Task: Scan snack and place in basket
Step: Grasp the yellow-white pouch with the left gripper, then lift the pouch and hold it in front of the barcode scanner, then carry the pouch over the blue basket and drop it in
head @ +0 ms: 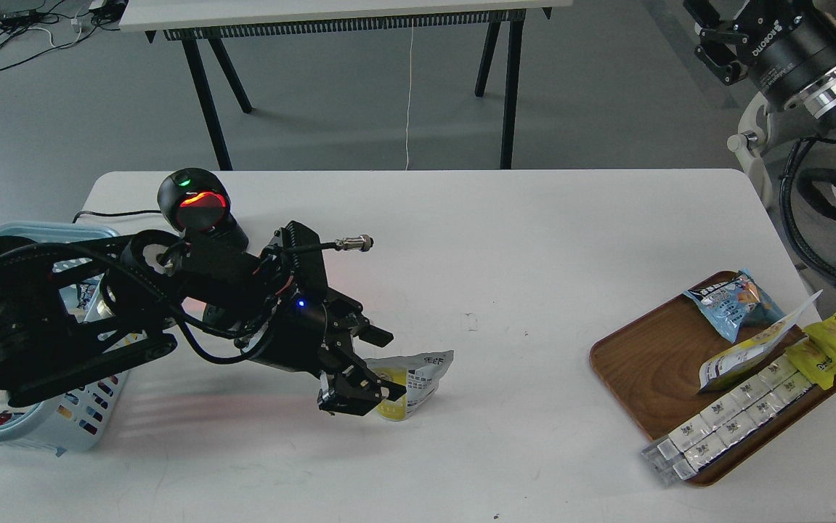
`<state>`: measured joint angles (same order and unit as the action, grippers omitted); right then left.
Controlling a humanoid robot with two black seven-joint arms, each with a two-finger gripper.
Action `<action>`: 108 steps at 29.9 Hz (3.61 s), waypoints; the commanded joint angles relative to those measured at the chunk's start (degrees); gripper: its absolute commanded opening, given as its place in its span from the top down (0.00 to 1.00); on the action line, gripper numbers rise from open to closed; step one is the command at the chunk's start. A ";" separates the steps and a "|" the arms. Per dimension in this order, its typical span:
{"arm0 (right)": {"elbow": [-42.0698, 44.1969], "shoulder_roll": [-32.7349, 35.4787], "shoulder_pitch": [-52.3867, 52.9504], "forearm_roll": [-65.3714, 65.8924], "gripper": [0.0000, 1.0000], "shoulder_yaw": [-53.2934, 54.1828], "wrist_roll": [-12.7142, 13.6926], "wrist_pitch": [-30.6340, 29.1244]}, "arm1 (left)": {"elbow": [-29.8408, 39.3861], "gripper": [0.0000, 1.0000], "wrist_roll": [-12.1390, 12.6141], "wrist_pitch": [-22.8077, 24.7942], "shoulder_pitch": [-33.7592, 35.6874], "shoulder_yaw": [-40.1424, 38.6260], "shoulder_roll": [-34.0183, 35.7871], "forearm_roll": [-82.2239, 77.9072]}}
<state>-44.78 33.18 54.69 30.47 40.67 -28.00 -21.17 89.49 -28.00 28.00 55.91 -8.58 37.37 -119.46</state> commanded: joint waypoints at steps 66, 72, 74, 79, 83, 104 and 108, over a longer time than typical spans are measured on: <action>-0.04 0.57 -0.11 -0.41 0.00 0.64 0.00 -0.10 | -5.99 1.00 0.00 0.00 -0.28 -15.77 14.39 1.51; -0.04 0.57 -0.02 -0.41 0.00 0.73 0.00 -0.10 | -7.40 1.00 0.00 0.00 -0.36 -15.68 16.68 0.98; -0.13 0.57 -0.02 -0.41 0.00 0.73 0.00 -0.10 | -7.49 1.00 0.00 0.00 -0.36 -15.68 17.29 0.98; -0.13 0.57 0.07 -0.41 0.00 0.73 0.00 -0.10 | -7.49 1.00 0.00 0.00 -0.45 -15.42 18.96 1.07; -0.13 0.57 0.07 -0.41 0.00 0.73 0.00 -0.10 | -7.32 1.00 0.00 0.00 -0.37 -15.41 19.58 1.42; -0.13 0.57 -0.02 -0.41 0.00 0.90 0.00 -0.10 | -4.06 1.00 0.00 0.00 3.41 -20.51 32.13 5.47; -0.13 0.57 0.07 -0.41 0.00 0.99 0.00 -0.10 | -4.15 1.00 0.00 0.00 3.33 -20.43 38.81 5.55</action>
<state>-44.91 33.75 54.71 30.06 41.58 -28.00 -21.27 85.38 -28.00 28.00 59.22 -29.01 71.50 -114.00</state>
